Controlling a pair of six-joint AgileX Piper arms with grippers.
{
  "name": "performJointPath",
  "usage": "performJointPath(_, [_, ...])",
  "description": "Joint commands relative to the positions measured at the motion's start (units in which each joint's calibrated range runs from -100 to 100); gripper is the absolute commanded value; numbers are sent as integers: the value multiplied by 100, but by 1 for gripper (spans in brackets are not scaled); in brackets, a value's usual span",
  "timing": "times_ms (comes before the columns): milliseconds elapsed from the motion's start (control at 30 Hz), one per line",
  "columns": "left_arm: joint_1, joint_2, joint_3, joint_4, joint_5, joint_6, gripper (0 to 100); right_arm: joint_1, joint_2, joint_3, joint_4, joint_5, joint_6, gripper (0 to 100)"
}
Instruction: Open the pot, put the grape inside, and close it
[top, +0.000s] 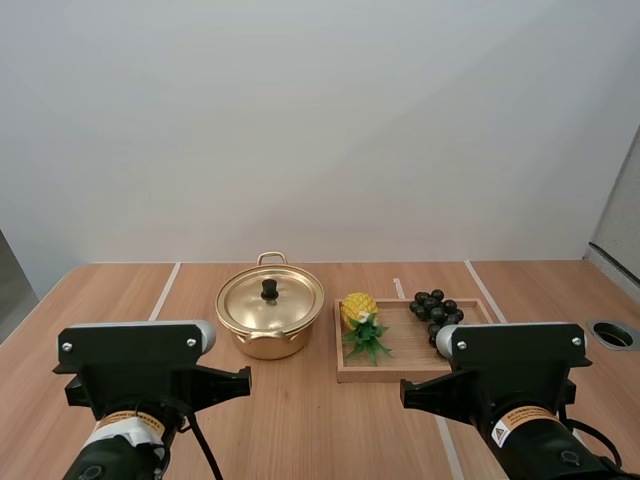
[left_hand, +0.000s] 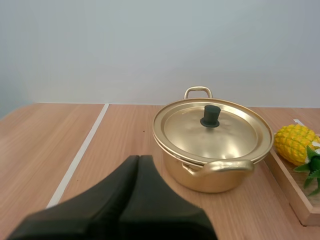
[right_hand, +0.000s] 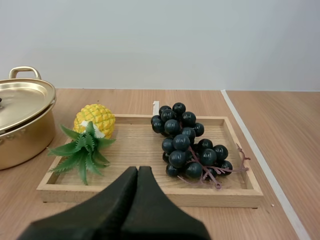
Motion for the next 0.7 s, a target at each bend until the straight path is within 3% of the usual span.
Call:
performJointPath(0, [7,-29,-217,69,-267,-59,0,5,-41,-286,-91,-48,7,0])
performJointPath(167, [7,-29,-1240,213,-267,-59,0,5,-41,-1060,-424,-53,7,0])
performJointPath(433, [7,-29,-3184,318,-251,253,0,5,-41,-2788,-424,-53,7,0])
performJointPath(667, [7,-29,-4548,307,503,543,0,5,-41,-4185,-424,1,7,0])
